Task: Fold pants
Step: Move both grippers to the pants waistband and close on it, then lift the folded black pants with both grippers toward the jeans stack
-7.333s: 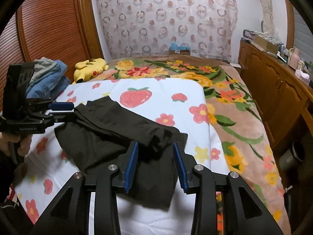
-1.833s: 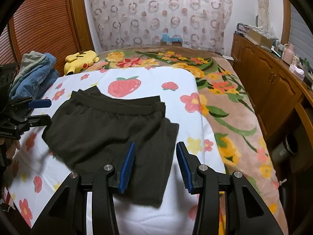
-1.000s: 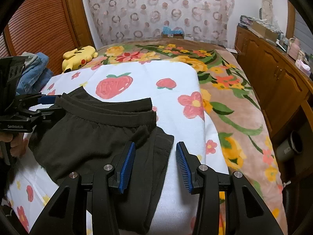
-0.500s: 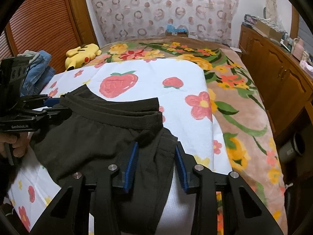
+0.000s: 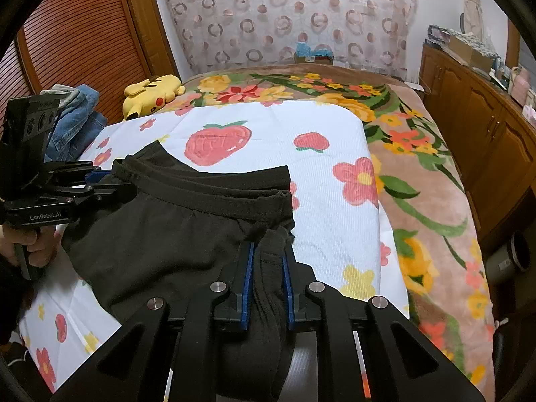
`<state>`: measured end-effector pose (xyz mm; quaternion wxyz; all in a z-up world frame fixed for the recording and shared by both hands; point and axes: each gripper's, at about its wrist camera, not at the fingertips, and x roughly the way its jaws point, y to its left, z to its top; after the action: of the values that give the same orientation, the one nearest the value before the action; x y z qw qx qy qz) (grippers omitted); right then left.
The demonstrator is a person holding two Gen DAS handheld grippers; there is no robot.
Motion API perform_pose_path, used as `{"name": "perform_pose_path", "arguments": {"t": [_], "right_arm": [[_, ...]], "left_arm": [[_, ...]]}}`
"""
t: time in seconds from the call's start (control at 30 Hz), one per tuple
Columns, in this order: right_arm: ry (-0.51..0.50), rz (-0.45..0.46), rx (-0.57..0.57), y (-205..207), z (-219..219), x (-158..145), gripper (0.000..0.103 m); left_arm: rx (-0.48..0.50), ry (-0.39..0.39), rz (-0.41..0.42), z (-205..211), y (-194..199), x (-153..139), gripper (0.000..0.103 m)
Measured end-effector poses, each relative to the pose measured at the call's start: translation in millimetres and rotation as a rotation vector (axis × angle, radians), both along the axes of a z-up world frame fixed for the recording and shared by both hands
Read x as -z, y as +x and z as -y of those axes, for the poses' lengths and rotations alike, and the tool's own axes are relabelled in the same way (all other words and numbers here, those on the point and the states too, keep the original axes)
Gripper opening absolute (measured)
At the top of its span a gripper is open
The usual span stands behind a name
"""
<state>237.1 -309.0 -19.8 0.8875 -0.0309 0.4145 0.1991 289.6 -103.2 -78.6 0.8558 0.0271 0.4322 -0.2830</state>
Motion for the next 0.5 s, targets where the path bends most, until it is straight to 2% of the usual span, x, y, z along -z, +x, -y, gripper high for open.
{"name": "perform_pose_path", "arguments": {"t": [0.2, 0.5], "right_arm": [[0.017, 0.019, -0.007, -4.6, -3.3, -4.7, 0.011], [0.026, 0.072, -0.025, -17.3, -14.2, -18.0, 0.011]], "left_arm": [[0.004, 0.021, 0.022, 0.9, -5.8, -6.2, 0.024], [-0.010, 0.000, 0.073, -11.7, -26.9, -29.1, 0.017]]}}
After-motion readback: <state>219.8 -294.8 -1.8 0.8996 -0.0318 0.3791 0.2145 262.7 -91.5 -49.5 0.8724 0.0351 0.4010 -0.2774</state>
